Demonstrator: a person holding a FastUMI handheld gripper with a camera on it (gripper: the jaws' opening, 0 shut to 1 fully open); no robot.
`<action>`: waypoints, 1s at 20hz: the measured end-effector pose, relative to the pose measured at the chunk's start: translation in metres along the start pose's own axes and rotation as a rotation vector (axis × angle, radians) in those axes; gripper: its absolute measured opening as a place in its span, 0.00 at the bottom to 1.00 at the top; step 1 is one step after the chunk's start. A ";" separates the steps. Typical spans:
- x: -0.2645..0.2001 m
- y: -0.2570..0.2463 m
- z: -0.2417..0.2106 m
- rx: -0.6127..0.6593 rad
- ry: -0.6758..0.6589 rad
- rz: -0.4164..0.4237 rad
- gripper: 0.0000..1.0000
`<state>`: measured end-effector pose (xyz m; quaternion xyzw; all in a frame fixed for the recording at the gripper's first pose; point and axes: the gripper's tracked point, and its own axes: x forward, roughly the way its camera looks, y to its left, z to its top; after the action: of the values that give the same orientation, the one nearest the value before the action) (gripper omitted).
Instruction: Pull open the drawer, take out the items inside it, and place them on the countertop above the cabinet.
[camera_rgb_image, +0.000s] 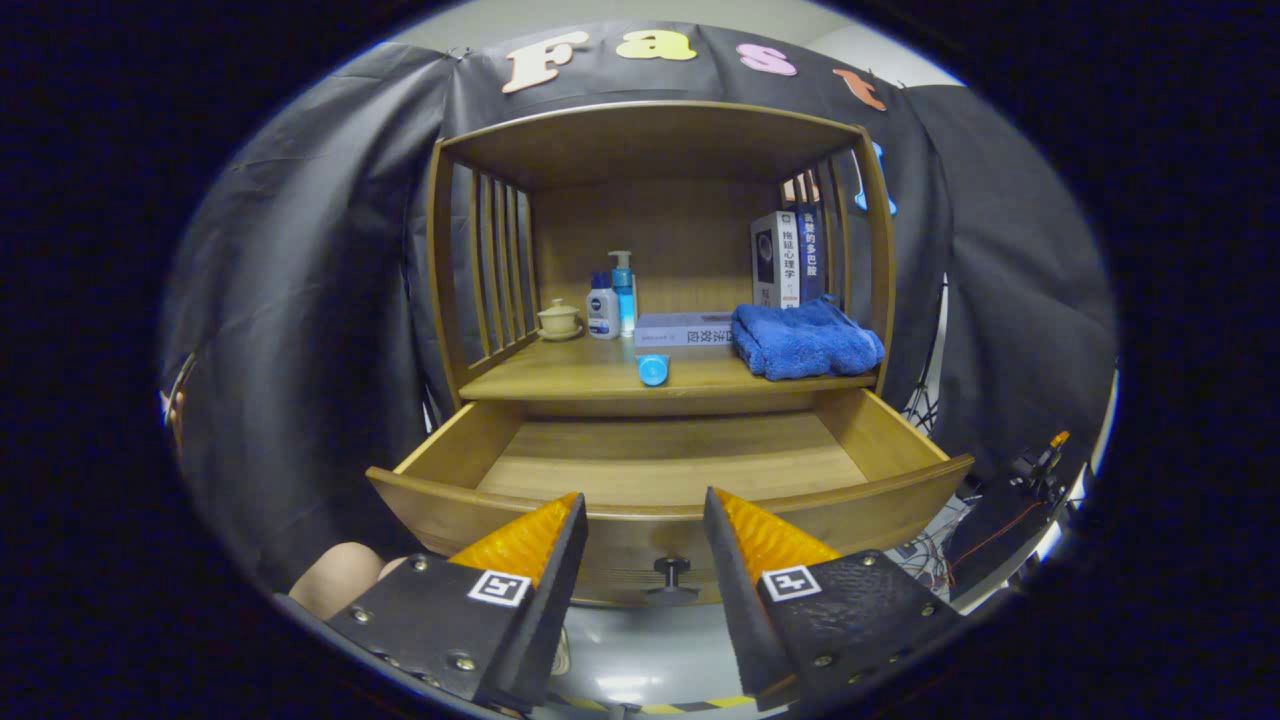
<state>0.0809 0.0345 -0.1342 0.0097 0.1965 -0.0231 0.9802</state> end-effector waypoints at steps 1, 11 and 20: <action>0.000 -0.001 -0.002 0.000 0.002 -0.003 0.70; 0.017 -0.012 -0.034 -0.014 0.039 -0.071 0.70; 0.031 -0.019 -0.037 0.069 -0.013 -0.119 0.97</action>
<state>0.0945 0.0156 -0.1809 0.0314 0.1895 -0.0882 0.9774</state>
